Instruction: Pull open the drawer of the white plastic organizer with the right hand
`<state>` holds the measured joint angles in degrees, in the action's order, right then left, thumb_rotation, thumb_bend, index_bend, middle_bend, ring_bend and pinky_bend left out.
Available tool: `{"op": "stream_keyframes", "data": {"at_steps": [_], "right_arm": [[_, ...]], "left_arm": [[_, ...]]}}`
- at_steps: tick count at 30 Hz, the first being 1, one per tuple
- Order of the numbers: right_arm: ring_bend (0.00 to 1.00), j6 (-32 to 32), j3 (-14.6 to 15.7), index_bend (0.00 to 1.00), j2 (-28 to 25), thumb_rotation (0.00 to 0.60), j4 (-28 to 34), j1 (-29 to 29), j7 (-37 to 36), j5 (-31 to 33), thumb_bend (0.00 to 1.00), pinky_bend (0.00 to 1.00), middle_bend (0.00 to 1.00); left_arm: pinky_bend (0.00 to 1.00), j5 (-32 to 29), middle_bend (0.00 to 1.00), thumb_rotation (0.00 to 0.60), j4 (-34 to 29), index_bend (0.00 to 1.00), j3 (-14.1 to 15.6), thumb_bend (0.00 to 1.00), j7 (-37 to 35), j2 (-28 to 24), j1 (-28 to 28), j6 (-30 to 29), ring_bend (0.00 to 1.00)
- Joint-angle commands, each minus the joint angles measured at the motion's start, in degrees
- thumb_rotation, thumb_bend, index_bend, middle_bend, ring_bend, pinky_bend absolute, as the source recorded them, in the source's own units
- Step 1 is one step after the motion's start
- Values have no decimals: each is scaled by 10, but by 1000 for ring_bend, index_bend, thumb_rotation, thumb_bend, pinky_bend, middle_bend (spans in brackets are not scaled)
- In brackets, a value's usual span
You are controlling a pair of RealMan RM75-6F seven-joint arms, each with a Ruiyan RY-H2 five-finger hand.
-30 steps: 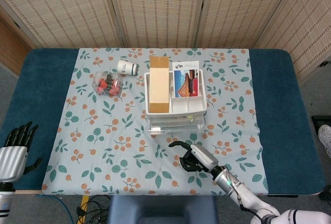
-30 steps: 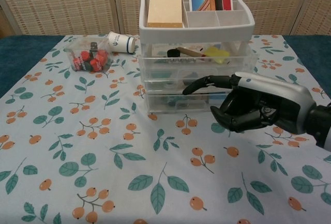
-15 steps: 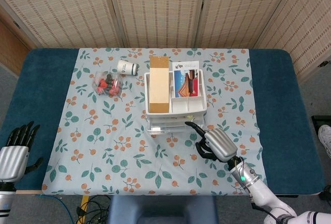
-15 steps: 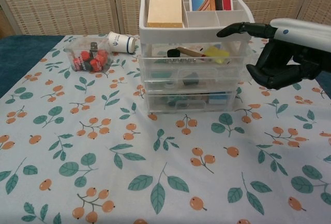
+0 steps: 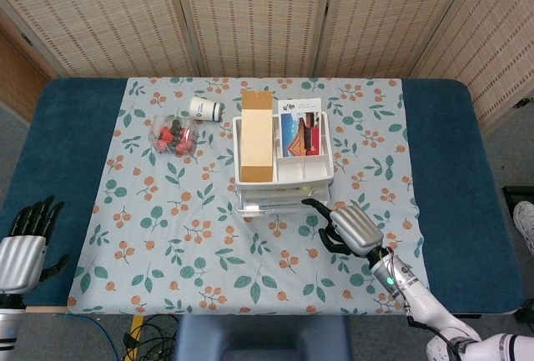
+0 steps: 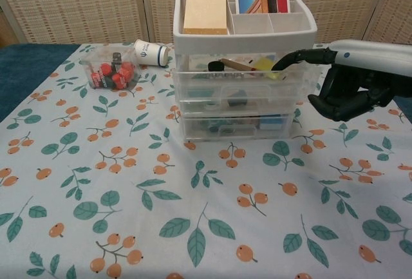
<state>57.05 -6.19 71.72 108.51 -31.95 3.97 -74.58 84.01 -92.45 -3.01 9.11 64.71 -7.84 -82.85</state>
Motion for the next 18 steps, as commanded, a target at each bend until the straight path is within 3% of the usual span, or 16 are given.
{"op": "stream_keyframes", "data": {"at_steps": [1, 8, 18], "right_arm": [[1000, 3, 3, 205, 0, 600, 2, 2, -2, -3, 642, 1000, 993], [1000, 5, 16, 292, -2, 600, 12, 10, -10, -15, 643, 1000, 994], [1000, 16, 38, 304, -17, 600, 31, 27, -26, -45, 643, 1000, 994]], "left_arm": [[73, 0, 0, 600, 0, 24, 0, 219, 0, 0, 0, 0, 0], [73, 0, 0, 600, -2, 24, -1, 219, 2, -2, -1, 0, 0], [73, -1, 0, 600, -5, 24, 0, 220, 7, -1, -2, 1, 0]]}}
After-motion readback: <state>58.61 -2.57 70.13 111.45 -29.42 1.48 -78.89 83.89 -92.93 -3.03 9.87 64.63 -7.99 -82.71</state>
